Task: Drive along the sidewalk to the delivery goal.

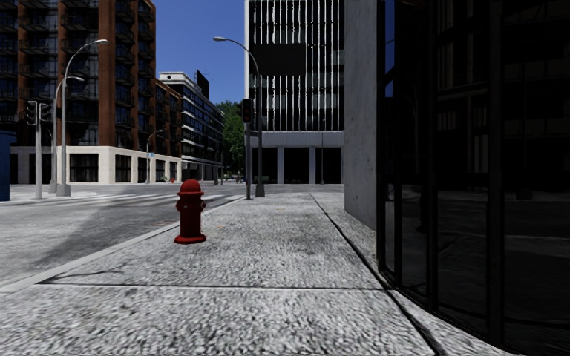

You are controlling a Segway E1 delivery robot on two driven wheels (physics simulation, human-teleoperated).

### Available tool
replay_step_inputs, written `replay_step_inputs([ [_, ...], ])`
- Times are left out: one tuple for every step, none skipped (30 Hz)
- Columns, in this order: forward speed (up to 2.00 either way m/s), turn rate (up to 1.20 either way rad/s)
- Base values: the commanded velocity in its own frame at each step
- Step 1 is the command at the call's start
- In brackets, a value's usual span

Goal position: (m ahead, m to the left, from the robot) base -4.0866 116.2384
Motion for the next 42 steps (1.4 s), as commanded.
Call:
replay_step_inputs([
  [2.0,0.0],
  [2.0,0.0],
  [2.0,0.0],
  [2.0,0.0],
  [2.0,0.0],
  [2.0,0.0],
  [2.0,0.0],
  [2.0,0.0],
  [2.0,0.0],
  [2.0,0.0],
  [2.0,0.0],
  [2.0,0.0],
  [2.0,0.0],
  [2.0,0.0],
  [2.0,0.0],
  [2.0,0.0],
  [2.0,0.0],
  [2.0,0.0],
  [2.0,0.0],
  [2.0,0.0],
  [2.0,0.0],
  [2.0,0.0],
  [2.0,0.0],
  [2.0,0.0],
  [2.0,0.0],
  [2.0,0.0],
  [2.0,0.0],
  [2.0,0.0],
  [2.0,0.0],
  [2.0,0.0],
  [2.0,0.0],
  [2.0,0.0],
  [2.0,0.0],
  [2.0,0.0],
  [2.0,0.0],
  [2.0,0.0],
  [2.0,0.0],
  [2.0,0.0],
  [2.0,0.0],
  [2.0,0.0],
  [2.0,0.0],
  [2.0,0.0],
])
